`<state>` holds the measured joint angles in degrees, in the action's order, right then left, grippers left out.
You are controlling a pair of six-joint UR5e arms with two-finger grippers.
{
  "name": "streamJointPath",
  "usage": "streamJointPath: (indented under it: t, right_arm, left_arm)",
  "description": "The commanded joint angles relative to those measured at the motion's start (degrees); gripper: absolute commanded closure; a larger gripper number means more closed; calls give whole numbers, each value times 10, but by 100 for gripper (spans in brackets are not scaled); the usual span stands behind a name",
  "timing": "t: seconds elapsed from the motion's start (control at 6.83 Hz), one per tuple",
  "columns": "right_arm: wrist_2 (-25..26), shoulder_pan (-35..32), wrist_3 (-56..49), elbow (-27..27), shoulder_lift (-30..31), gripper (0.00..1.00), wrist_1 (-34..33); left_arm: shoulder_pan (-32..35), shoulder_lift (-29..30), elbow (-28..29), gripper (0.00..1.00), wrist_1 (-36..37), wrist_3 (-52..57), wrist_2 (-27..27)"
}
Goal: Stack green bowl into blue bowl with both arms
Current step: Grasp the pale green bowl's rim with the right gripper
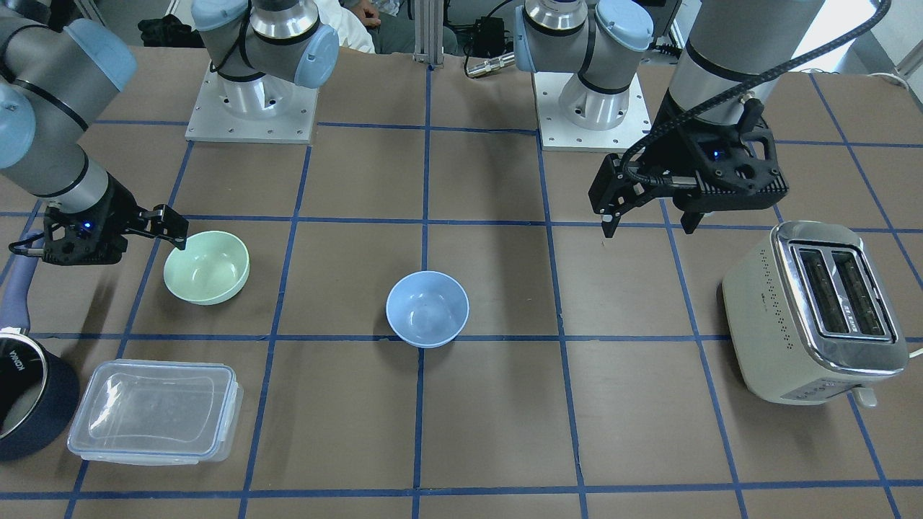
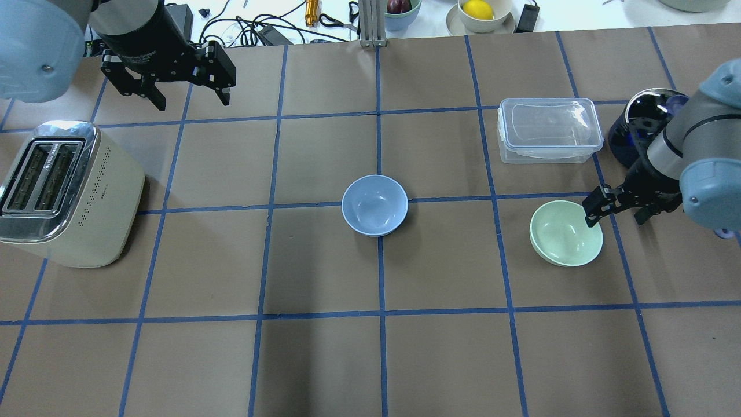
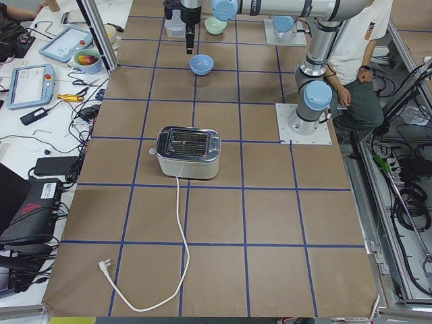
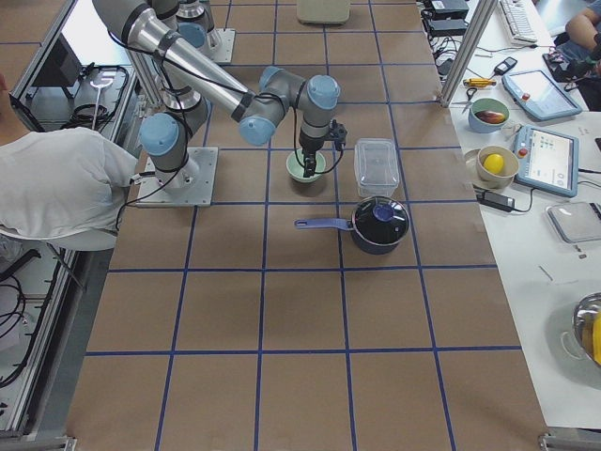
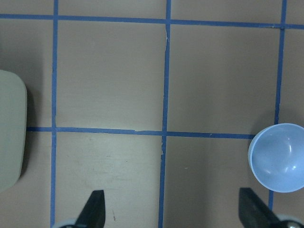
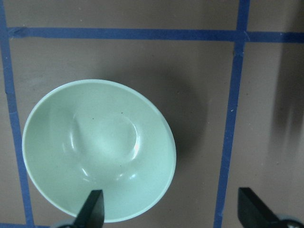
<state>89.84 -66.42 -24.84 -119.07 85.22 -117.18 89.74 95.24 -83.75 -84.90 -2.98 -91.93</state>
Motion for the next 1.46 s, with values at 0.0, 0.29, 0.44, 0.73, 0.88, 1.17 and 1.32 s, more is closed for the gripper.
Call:
streamJointPath:
  t: [0.0, 0.29, 0.44, 0.73, 0.88, 1.17, 1.32]
  right_arm:
    - [-4, 2, 8, -20, -36, 4, -44]
    - [-4, 2, 9, -32, -42, 35, -60]
    - [-4, 2, 11, -31, -46, 59, -60]
    - [-3, 2, 15, -27, -48, 100, -60]
    - [-4, 2, 15, -26, -47, 100, -59]
    - [-52, -6, 64, 3, -40, 100, -45]
    - [-89, -28, 98, 35, -39, 100, -5]
  left_arm:
    - [1, 3, 9, 0, -25, -1, -5]
    - [5, 6, 7, 0, -20, 1, -6]
    - [6, 5, 4, 0, -22, 2, -6]
    - [7, 5, 2, 0, -23, 3, -6]
    - [8, 6, -4, 0, -20, 3, -6]
    - [8, 2, -11, 0, -19, 3, -7]
    - [8, 3, -11, 0, -18, 3, -6]
